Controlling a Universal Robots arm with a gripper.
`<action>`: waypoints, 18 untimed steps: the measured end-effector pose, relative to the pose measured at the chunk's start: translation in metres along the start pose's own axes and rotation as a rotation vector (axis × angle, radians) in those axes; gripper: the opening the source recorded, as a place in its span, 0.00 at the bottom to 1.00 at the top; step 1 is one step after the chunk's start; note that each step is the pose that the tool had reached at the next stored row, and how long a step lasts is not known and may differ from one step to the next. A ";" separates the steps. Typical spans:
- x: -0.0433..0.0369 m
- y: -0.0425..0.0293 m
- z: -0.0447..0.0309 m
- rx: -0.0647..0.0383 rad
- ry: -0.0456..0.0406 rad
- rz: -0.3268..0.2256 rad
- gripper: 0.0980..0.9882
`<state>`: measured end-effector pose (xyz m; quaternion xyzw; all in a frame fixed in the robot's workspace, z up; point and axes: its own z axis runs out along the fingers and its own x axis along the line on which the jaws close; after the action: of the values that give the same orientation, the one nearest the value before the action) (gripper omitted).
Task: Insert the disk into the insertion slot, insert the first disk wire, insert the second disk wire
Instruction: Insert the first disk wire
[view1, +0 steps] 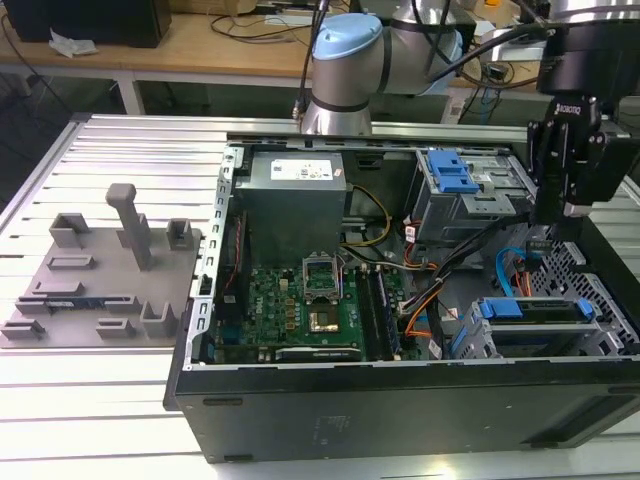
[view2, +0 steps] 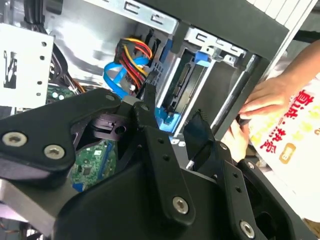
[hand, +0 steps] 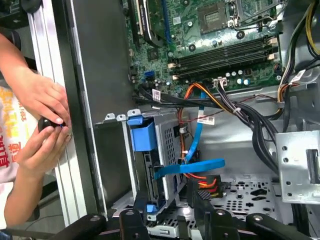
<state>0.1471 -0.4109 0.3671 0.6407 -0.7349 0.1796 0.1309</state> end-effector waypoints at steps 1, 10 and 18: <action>-0.0028 0.0003 0.0000 0.000 0.0005 0.000 0.45; -0.0147 -0.0013 0.0109 0.001 0.0134 -0.001 0.45; -0.0181 -0.0008 0.0180 -0.011 0.0257 0.029 0.45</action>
<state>0.1512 -0.4026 0.3434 0.6269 -0.7434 0.1855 0.1414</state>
